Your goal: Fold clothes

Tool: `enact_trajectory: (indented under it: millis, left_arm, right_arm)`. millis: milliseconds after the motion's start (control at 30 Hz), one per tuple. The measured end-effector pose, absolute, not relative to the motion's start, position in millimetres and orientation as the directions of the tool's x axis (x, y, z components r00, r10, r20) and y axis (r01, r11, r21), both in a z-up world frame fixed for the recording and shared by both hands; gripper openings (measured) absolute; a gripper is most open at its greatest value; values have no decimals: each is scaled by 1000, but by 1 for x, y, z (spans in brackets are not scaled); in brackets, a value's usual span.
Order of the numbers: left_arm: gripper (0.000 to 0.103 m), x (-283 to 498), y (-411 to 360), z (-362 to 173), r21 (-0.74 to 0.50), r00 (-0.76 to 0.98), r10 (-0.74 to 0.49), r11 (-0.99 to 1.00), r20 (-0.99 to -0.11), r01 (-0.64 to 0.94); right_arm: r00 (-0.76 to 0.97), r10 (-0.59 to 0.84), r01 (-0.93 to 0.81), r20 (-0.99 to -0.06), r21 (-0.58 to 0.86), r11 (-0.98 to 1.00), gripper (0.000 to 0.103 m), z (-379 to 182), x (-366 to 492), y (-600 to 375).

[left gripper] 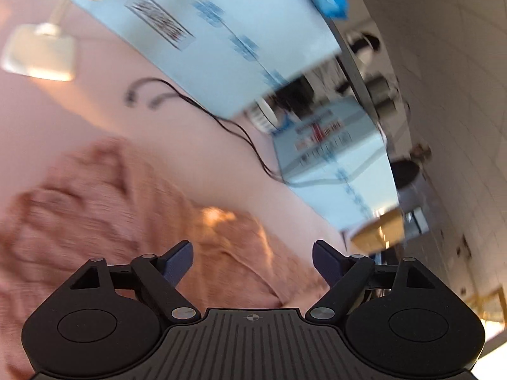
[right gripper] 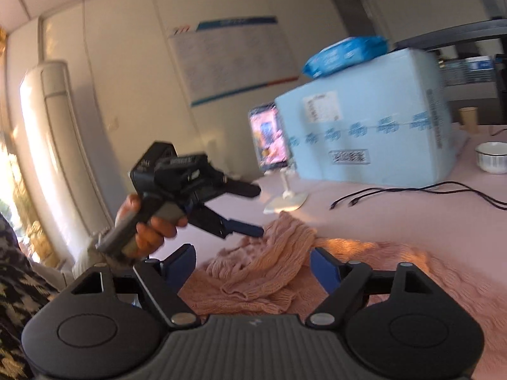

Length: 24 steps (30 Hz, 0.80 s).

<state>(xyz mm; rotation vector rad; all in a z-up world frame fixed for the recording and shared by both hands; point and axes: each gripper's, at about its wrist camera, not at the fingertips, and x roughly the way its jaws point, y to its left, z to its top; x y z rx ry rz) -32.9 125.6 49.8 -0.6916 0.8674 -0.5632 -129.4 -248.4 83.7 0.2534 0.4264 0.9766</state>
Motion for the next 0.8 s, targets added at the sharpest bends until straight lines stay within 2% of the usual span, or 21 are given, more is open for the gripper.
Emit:
enact_trajectory:
  millis: [67,133,200,367,467,500,633,733,800]
  left_arm:
    - [86,-19,107,34,-683,483,-632,724,-606,91]
    - [85,-9,101,15,-669,448,-605,743,-659,20]
    - [86,-10,104,14,-677,453,-602,736,-658,-7]
    - [86,-33,103,39,-639,530,-571,766,-626,70]
    - [86,-22,102,18,-629,465,-555,777,-690,-6]
    - [86,-20,105,12,-642,460,-562,767,-688,-23]
    - [86,-27,115,24,-671,488,-568,739,-663,-51]
    - [86,-43,119,44,-661,522,-567,750,-638,6]
    - [86,-55,120,55,-627,512,-558,778,-653,49]
  right_arm:
    - [536,814,-698,-224,424,576,83,82,-141,-272]
    - [584,782,-658,-218,437,614,84,82,-156,-294]
    - [624,751,-625,-215,439,645,86,81,-168,-312]
    - [700,691,-557,-182,467,687,89,71,-193,-348]
    - [723,670,-511,-169,522,683,89,59,-194,-361]
    - [728,664,-496,-168,539,680,89,55,-193,-365]
    - [768,614,-424,-184,572,702,89,47,-197,-378]
    - [806,548,-326,-224,603,728,89,44,-205,-391]
    - [812,534,-281,-237,642,713,89,40,-210,-399]
